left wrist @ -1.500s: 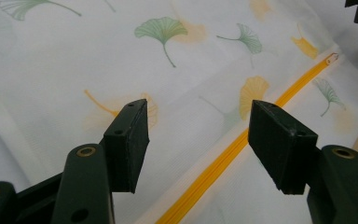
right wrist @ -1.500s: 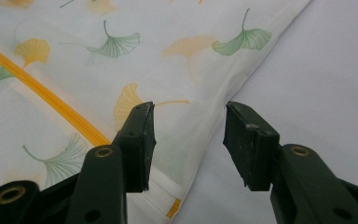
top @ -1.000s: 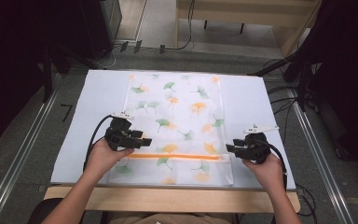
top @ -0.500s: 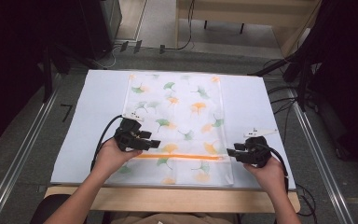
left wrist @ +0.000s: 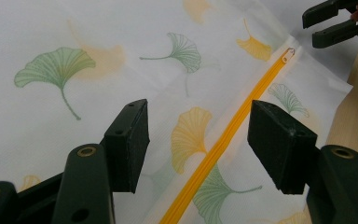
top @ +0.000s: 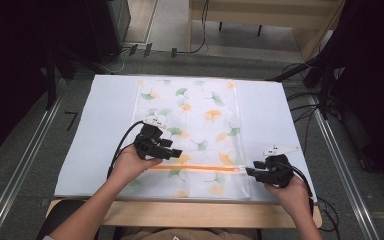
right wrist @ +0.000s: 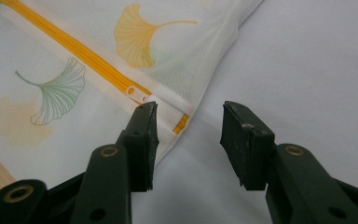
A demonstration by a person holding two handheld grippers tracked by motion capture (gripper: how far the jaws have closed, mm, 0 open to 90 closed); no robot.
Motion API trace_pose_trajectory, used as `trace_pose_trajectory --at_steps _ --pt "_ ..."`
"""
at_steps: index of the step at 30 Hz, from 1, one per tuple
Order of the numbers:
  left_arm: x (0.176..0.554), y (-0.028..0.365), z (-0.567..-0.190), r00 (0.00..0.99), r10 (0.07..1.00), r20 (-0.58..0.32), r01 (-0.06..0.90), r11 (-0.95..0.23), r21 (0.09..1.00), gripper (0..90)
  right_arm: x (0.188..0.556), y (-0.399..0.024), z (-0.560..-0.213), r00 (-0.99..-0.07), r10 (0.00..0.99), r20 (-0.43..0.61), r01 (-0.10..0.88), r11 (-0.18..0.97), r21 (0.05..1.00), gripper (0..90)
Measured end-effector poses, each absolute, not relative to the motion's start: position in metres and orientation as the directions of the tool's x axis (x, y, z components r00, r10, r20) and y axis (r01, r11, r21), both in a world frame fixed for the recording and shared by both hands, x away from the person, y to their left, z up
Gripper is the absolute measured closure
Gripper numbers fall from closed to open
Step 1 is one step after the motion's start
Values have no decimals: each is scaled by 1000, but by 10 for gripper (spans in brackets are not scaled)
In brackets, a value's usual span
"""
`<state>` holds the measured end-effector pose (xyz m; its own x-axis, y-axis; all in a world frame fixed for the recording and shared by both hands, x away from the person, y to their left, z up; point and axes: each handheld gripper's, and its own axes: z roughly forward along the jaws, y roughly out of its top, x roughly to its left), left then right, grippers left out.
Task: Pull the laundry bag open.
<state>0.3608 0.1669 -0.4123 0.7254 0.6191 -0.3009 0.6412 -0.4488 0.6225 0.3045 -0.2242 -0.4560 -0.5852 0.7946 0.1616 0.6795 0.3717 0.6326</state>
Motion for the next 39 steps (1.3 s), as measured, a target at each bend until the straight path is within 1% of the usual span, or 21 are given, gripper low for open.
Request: trace_pose_trajectory --at_steps 12,15,20,34,37,39 --pt "363 164 -413 729 616 -299 638 -452 623 390 301 -219 -466 -615 774 150 675 418 608 546" --pt "363 165 -413 727 618 -300 641 -453 619 390 303 -215 -468 -637 760 128 654 445 612 547" --pt "363 165 -415 726 622 -295 642 -457 616 391 306 -212 -469 -641 760 101 643 461 612 607" --pt "364 164 -417 724 617 -309 647 -452 614 392 310 -204 -469 -654 752 78 628 483 609 658" --pt "364 163 -417 723 615 -315 650 -449 614 406 311 -202 -468 -643 762 76 639 480 601 686" --pt "364 163 -417 723 614 -316 650 -450 613 412 311 -199 -467 -654 754 58 627 497 600 722"
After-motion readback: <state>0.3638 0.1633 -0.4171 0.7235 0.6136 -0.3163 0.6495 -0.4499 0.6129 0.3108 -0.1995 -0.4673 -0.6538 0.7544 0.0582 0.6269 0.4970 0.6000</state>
